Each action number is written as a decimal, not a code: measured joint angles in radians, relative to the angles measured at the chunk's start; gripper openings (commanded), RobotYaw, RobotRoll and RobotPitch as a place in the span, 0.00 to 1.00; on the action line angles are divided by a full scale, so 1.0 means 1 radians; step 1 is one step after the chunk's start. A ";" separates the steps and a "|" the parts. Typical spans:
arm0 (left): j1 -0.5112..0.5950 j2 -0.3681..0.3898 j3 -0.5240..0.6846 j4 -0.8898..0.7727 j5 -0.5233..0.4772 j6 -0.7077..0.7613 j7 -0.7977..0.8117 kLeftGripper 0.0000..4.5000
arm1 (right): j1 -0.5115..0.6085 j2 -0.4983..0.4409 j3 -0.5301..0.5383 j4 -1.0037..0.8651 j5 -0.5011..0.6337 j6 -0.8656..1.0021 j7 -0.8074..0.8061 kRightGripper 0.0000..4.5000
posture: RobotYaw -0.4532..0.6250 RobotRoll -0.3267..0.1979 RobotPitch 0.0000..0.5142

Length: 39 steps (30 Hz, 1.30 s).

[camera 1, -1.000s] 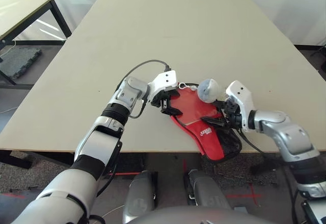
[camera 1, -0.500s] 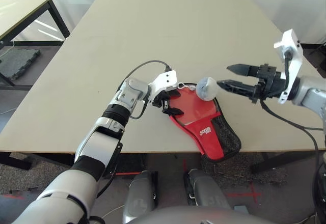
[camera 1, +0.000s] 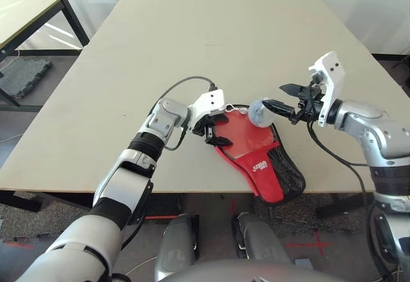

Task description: Store the ping-pong paddle in its case and zip it.

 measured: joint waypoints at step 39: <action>0.019 -0.054 -0.066 -0.074 -0.021 0.051 0.013 1.00 | -0.569 0.127 0.045 1.151 -0.283 -0.576 0.004 0.02 | 0.41 0.62 0.17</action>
